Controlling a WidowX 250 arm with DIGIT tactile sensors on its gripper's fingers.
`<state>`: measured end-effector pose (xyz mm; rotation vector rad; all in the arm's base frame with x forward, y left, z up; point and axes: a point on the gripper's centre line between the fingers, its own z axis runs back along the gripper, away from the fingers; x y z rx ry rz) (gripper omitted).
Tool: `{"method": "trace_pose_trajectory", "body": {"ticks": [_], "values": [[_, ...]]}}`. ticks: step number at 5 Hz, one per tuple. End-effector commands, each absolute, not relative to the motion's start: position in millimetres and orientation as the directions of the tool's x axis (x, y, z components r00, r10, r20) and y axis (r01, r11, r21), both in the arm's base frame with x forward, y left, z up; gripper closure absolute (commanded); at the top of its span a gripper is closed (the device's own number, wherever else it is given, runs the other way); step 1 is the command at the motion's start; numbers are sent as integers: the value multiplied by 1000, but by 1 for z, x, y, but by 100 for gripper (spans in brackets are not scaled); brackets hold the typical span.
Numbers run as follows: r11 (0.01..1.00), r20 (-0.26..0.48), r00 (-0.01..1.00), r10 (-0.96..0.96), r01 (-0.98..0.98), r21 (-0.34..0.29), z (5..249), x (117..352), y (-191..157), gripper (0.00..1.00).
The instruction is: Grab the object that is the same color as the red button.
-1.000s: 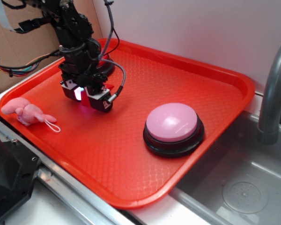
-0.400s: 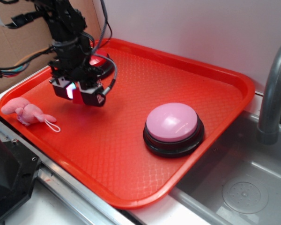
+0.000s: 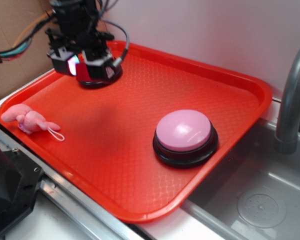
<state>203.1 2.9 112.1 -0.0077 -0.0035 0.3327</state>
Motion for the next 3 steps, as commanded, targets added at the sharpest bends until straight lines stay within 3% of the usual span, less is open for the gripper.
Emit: {"method": "trace_pose_trajectory", "body": {"ticks": [1,2,3], "values": [[962,88,961,262,-253,-101,172,182,-22,100],[963,123,959,256,-242,-120,175,173,-30,100],[945,86,947,311,-298,-134,170,170,-28,100]]}}
